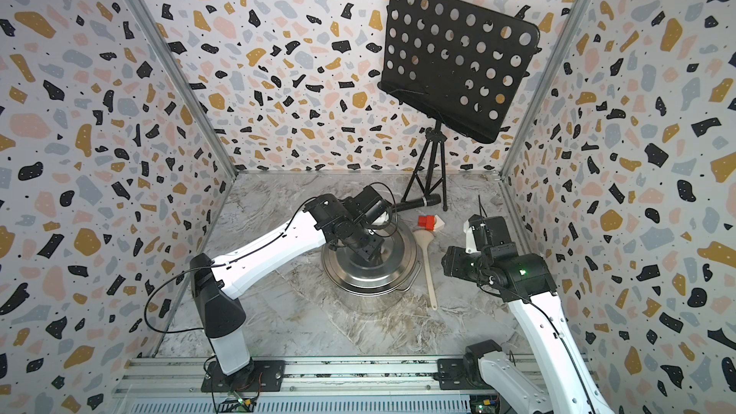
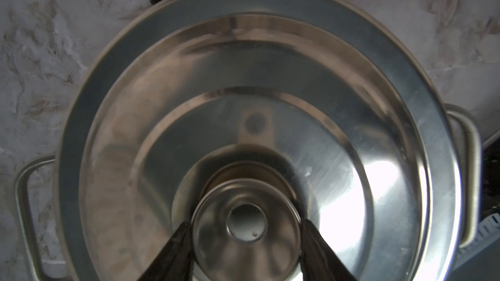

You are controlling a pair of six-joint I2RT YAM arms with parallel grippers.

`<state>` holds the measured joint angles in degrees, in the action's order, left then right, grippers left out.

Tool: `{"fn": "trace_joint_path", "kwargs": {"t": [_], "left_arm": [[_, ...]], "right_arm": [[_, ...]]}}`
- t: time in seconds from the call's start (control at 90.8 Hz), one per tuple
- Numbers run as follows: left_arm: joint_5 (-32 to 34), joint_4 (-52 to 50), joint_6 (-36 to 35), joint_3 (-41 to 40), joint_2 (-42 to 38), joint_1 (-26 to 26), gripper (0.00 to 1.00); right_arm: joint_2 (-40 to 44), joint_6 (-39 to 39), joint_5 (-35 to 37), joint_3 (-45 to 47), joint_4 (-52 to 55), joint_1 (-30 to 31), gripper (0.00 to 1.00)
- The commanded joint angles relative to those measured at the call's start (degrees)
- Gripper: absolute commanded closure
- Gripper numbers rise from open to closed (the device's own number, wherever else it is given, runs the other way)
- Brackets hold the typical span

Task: Stir the soup with a spoon
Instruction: Pick up the lid from the pan, then place the lid at the center of the board.

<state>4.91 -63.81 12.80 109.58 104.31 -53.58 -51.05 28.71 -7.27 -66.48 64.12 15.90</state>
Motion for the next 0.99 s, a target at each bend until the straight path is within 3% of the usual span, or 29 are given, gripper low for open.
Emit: {"fn": "trace_joint_path", "kwargs": {"t": [0.0,0.231,0.374,0.496,0.628,0.771,0.98], "left_arm": [[-0.4,4.5,0.9,6.2,-7.0,0.1,0.72],[10.0,2.4,2.7,8.6,-14.5,4.4,0.72],[17.3,-1.4,6.3,1.5,-22.5,15.3,0.72],[20.1,-1.8,9.3,-9.5,-30.2,28.4,0.73],[18.6,1.0,10.6,-23.1,-36.7,42.4,0.73],[14.5,7.1,11.0,-36.1,-38.0,52.8,0.73],[10.3,21.2,12.7,-49.3,-32.3,56.1,0.74]], "right_arm": [[0.5,-0.1,0.9,0.2,0.8,-0.1,0.40],[0.3,-0.8,1.0,0.9,0.2,-0.1,0.40],[-0.4,-1.8,1.2,1.1,0.0,-0.1,0.40],[-2.0,-3.1,1.2,0.7,-0.4,-0.1,0.40],[-4.7,-4.3,0.4,-0.3,-1.7,-0.1,0.40],[-6.8,-4.3,-2.1,0.0,-3.1,-0.1,0.40],[-8.0,-5.1,-3.7,1.9,-3.3,-0.1,0.40]]}}
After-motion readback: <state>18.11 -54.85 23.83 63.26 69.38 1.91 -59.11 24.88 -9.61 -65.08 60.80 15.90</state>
